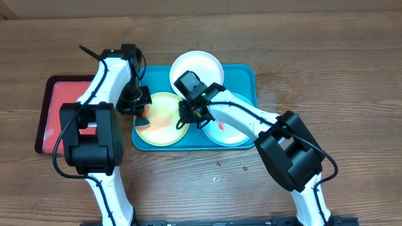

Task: Clean dirty plates on tray and stack at the side

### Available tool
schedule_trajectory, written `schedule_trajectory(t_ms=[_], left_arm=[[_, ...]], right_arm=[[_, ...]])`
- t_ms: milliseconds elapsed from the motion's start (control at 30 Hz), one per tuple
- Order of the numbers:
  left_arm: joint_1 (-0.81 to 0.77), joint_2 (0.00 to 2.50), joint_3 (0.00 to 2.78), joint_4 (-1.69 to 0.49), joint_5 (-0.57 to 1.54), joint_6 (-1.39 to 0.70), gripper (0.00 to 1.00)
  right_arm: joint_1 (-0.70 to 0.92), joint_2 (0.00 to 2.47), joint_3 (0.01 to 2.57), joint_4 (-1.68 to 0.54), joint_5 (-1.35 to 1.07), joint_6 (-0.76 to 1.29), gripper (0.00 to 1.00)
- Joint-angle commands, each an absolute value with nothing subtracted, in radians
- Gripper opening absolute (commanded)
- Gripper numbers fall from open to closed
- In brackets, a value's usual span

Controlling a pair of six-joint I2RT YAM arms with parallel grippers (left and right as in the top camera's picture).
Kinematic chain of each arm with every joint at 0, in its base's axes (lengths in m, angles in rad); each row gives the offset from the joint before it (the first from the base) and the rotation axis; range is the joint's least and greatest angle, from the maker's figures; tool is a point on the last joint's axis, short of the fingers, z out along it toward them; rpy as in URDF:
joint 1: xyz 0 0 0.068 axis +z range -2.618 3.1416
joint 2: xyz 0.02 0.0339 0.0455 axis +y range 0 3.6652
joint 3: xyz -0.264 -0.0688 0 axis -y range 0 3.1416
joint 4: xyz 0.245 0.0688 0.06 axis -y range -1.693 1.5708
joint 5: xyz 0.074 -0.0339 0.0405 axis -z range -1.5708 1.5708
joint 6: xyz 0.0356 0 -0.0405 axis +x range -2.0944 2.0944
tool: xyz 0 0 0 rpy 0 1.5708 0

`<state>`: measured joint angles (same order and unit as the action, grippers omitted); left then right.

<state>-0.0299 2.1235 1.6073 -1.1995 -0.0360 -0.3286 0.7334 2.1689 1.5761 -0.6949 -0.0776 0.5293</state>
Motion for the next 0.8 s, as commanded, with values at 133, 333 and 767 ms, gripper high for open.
schedule_trajectory(t_ms=[133, 333, 767], left_arm=[[-0.057, 2.119, 1.517, -1.071, 0.397, -0.186, 0.04], [-0.081, 2.120, 1.414, -1.029, 0.301, -0.192, 0.04], [0.022, 2.114, 1.663, -1.314, -0.145, -0.420, 0.04]], right_arm=[[0.729, 2.170, 1.570, -0.691, -0.061, 0.528, 0.04], [0.729, 2.170, 1.570, -0.693, -0.061, 0.528, 0.04], [0.729, 2.170, 1.570, -0.698, -0.061, 0.523, 0.04]])
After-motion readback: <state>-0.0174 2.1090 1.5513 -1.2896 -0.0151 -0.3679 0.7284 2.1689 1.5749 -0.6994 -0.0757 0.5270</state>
